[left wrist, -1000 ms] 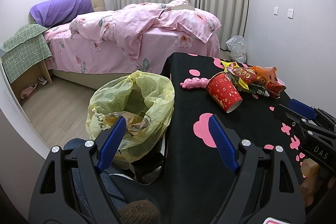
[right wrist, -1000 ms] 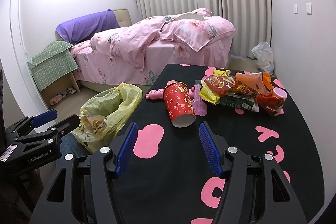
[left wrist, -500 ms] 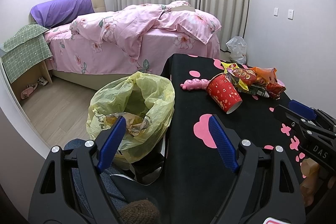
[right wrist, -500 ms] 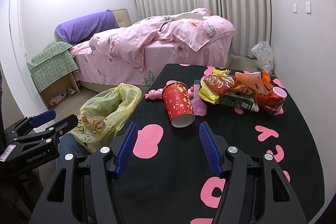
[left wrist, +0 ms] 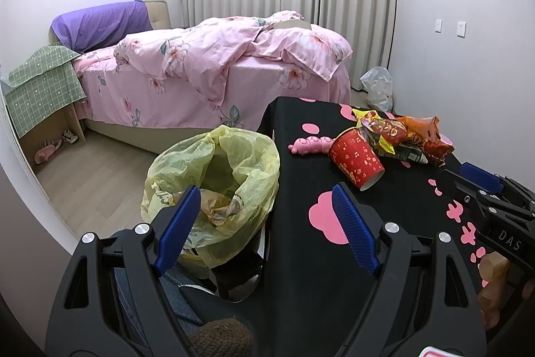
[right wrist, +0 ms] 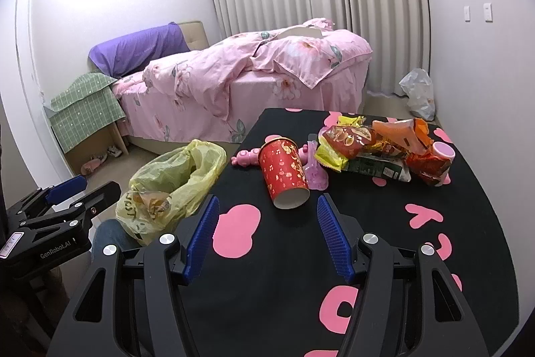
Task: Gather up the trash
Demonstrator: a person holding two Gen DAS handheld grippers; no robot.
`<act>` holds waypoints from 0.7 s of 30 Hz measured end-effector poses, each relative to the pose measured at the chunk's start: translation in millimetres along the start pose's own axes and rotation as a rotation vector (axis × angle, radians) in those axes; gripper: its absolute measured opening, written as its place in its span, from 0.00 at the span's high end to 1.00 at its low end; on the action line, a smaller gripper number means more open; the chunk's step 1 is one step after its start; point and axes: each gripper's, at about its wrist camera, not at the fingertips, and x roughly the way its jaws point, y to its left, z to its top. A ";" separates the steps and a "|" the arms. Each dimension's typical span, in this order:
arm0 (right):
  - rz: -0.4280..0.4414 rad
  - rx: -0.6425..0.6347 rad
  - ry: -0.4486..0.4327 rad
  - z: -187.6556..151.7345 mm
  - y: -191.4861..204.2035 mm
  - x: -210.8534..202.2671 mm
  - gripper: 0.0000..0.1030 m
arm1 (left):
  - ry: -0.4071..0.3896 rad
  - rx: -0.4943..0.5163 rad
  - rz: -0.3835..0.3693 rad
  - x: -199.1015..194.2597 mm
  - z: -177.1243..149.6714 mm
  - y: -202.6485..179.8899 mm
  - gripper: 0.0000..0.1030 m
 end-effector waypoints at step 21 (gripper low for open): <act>-0.016 -0.014 0.004 4.5 -5.0 0.7 0.44 | -0.032 0.032 -0.002 7.0 0.0 -7.5 0.25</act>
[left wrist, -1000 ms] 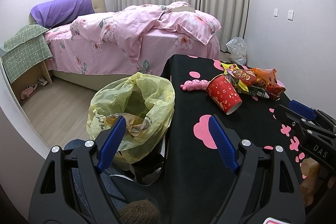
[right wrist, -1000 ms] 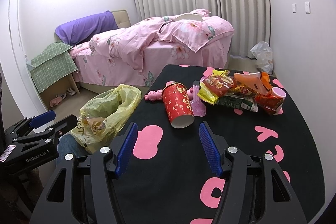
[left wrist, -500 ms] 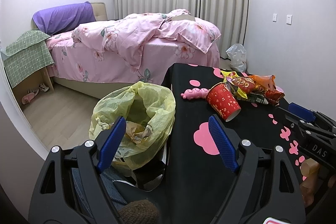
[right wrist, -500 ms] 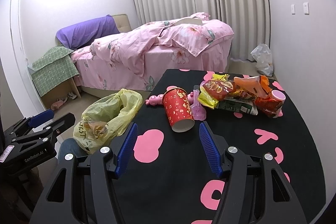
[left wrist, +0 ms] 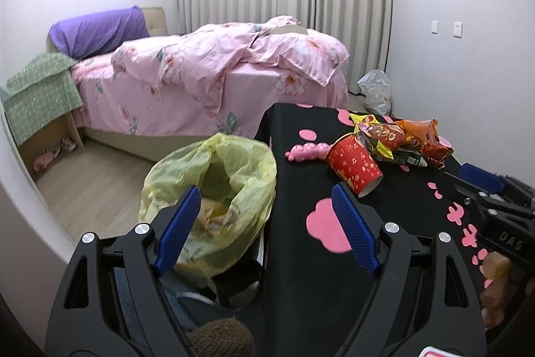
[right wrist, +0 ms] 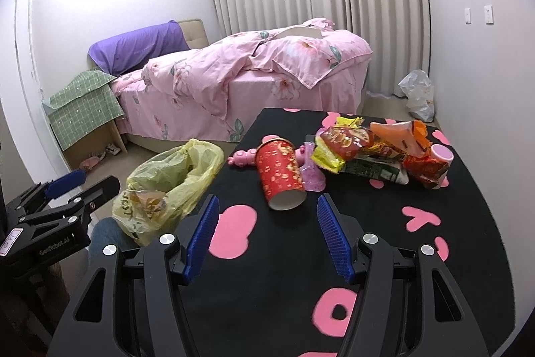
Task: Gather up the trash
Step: 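Reach into the snack pile and grasp the yellow wafer packet with the left tool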
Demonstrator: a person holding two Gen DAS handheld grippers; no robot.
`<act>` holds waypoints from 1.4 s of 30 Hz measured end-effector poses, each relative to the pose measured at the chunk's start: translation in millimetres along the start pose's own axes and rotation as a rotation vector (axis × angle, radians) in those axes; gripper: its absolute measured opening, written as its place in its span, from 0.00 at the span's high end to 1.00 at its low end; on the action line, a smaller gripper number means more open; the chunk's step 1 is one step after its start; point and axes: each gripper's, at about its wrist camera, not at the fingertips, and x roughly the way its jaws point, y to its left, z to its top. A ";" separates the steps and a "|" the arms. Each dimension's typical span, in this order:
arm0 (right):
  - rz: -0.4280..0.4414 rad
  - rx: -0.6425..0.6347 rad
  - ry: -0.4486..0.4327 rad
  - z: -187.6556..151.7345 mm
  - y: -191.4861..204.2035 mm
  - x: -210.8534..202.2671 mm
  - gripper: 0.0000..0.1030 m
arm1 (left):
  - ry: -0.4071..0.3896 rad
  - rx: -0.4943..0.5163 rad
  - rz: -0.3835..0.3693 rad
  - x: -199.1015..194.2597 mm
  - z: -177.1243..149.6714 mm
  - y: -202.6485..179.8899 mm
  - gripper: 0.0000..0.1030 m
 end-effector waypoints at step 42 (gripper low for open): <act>-0.261 0.082 0.021 77.4 -260.5 131.2 0.44 | 0.531 0.238 -0.664 396.1 162.0 -181.8 0.28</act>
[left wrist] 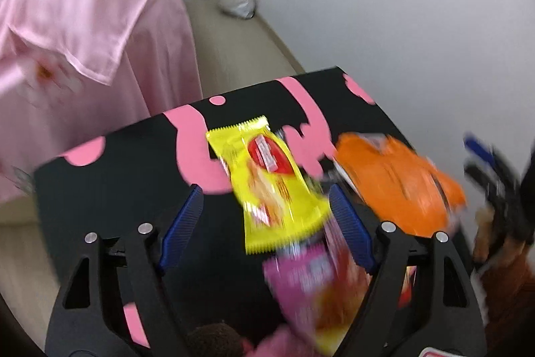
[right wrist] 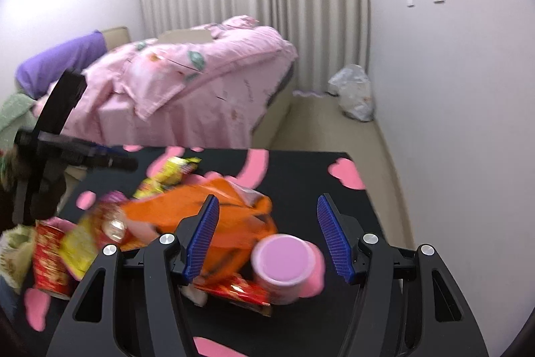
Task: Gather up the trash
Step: 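Reach into the snack pile and grasp the yellow wafer packet with the left tool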
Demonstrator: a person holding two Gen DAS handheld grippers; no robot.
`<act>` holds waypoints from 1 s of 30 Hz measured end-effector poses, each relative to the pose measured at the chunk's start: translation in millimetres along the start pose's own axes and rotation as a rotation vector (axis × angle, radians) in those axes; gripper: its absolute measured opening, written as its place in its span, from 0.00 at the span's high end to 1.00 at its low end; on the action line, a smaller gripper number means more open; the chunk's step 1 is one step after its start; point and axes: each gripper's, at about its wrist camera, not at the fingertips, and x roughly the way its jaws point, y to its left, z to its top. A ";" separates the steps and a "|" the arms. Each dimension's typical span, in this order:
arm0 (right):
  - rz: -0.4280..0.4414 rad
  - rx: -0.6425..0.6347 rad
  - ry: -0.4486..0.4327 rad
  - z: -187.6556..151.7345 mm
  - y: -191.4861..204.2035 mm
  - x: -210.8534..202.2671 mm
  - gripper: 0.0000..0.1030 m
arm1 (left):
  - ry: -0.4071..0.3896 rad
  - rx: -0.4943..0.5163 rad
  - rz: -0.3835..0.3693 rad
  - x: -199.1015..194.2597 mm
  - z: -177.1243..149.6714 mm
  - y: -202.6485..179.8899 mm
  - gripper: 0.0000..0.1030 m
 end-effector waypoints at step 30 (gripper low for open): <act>0.171 -0.237 0.092 -17.3 87.3 22.2 0.44 | -0.194 -0.128 -0.052 -140.3 -73.1 -43.0 0.84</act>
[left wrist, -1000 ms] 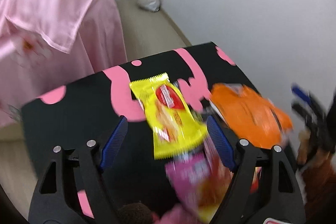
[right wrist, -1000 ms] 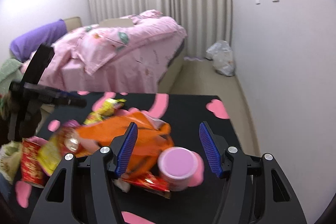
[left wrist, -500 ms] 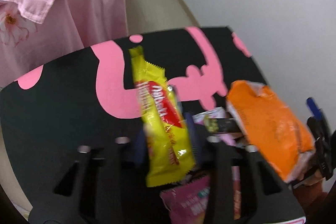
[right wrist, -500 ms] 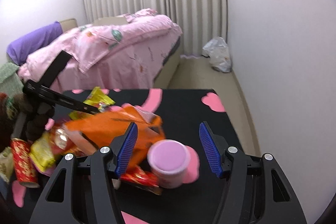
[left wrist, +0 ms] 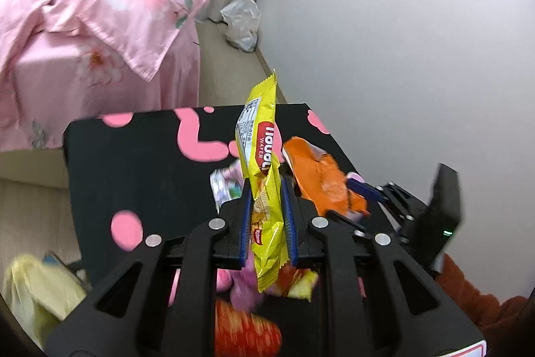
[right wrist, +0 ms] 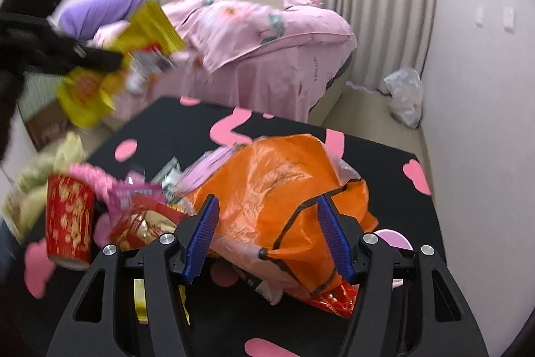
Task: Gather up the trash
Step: 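Reach into the snack pile and grasp the yellow wafer packet with the left tool, then grasp the orange plastic bag with the right tool while the left tool holds the yellow packet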
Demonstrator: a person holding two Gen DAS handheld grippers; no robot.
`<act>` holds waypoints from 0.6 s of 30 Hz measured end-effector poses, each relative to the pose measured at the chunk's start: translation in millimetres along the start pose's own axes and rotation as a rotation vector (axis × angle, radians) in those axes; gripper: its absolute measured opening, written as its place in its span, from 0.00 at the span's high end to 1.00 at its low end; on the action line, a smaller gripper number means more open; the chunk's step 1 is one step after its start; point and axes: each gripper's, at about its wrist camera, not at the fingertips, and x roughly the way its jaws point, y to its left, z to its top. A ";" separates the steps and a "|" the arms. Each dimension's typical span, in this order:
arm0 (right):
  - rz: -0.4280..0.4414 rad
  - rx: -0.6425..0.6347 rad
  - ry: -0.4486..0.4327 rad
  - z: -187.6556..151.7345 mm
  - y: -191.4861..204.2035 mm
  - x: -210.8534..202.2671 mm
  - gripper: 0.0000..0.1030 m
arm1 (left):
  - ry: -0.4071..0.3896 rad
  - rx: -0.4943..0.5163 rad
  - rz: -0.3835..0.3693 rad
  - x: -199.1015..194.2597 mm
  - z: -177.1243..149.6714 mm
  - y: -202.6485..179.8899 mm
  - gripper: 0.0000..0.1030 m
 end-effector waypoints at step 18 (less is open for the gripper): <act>0.040 0.040 0.051 -73.2 16.9 -97.8 0.60 | -0.051 -0.122 0.044 -24.2 -186.6 -18.5 0.84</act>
